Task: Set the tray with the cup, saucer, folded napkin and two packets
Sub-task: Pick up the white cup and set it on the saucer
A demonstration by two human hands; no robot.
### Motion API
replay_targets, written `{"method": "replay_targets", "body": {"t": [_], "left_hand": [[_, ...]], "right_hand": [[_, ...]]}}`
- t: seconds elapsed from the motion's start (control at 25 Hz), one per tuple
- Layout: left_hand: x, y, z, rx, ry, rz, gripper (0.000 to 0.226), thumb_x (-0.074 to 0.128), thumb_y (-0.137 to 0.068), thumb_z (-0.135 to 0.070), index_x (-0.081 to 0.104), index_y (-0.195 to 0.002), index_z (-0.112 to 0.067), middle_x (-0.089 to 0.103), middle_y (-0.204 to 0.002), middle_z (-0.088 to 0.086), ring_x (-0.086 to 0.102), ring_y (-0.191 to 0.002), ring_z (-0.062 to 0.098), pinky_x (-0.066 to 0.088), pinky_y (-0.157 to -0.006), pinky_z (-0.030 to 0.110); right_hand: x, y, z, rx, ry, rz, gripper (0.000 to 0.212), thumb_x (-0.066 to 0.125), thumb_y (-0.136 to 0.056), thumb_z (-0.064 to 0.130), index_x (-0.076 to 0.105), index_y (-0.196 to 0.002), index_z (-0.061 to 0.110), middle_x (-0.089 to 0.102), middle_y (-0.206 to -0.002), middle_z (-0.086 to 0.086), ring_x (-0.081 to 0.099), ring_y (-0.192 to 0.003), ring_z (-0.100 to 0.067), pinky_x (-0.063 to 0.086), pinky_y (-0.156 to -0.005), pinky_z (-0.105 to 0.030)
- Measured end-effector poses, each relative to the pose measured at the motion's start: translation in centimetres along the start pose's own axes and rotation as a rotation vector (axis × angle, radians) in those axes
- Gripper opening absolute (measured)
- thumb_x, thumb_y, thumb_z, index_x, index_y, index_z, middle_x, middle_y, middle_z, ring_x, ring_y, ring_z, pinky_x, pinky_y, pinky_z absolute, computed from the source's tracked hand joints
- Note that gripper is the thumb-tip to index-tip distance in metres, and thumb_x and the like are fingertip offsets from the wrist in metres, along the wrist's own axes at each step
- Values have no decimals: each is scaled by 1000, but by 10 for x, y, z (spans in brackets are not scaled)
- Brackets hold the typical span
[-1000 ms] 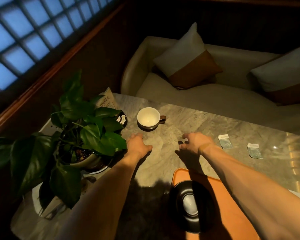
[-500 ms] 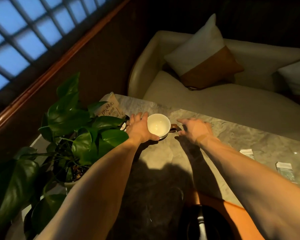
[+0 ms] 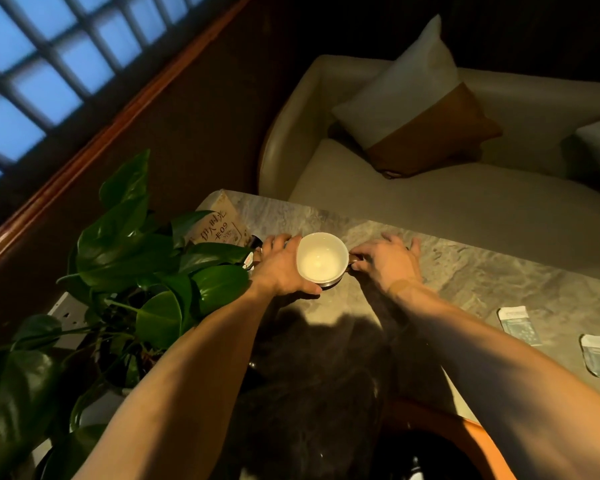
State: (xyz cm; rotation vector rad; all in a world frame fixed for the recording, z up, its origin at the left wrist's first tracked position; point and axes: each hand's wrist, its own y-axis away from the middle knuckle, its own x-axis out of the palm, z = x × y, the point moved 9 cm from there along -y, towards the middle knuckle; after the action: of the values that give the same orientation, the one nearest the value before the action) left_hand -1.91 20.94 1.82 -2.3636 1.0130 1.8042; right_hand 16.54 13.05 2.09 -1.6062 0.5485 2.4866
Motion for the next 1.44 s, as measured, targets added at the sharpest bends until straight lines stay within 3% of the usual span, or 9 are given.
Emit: {"method": "replay_targets", "body": {"t": [0.12, 0.2, 0.32, 0.52, 0.76, 1.16, 1.44], "left_hand": [[2, 2, 0, 11, 100, -28, 107, 89, -53, -48, 35, -142, -26, 44, -145, 2, 26, -141, 28, 26, -112, 56], [3, 3, 1, 8, 141, -38, 105, 89, -52, -46, 37, -141, -26, 47, -142, 1, 30, -138, 27, 29, -111, 53], [5, 4, -2, 14, 135, -34, 103, 88, -51, -48, 39, -139, -28, 48, -140, -1, 30, -137, 26, 28, -110, 52], [3, 12, -21, 86, 129, -65, 98, 86, -49, -51, 44, -135, -30, 54, -132, -2, 48, -124, 24, 39, -104, 50], [6, 42, -53, 186, 315, -45, 97, 87, -47, -42, 42, -132, -33, 50, -129, -4, 51, -117, 19, 49, -96, 48], [40, 120, -107, 281, 461, -7, 100, 86, -46, -45, 34, -131, -49, 44, -132, -14, 46, -121, 12, 47, -100, 49], [71, 179, -131, 340, 423, 49, 101, 85, -47, -48, 32, -132, -52, 42, -134, -14, 44, -126, 13, 41, -106, 49]], "right_hand": [[0, 3, -3, 22, -118, -39, 25, 65, -89, 38, 67, -114, 42, 71, -116, 8, 59, -116, -23, 42, -98, -42], [1, 5, -3, 24, -137, -66, 24, 65, -89, 38, 68, -113, 41, 72, -113, 9, 63, -109, -21, 47, -91, -38], [0, 8, -5, 20, -115, -69, 22, 65, -89, 37, 69, -110, 39, 74, -108, 9, 65, -104, -21, 48, -88, -36], [-7, 25, -13, 19, -148, -89, 22, 65, -90, 32, 69, -110, 37, 72, -112, 8, 63, -106, -22, 48, -84, -34], [-25, 66, -30, 44, -239, -105, 23, 65, -91, 25, 70, -113, 28, 72, -113, -2, 63, -105, -25, 47, -89, -34], [-52, 179, -65, 106, -341, -137, 27, 67, -90, 21, 70, -116, 24, 68, -114, -2, 60, -103, -19, 41, -86, -25], [-40, 261, -94, 200, -454, -168, 24, 73, -85, 18, 72, -109, 23, 68, -107, 0, 60, -92, -12, 47, -86, -26]]}}
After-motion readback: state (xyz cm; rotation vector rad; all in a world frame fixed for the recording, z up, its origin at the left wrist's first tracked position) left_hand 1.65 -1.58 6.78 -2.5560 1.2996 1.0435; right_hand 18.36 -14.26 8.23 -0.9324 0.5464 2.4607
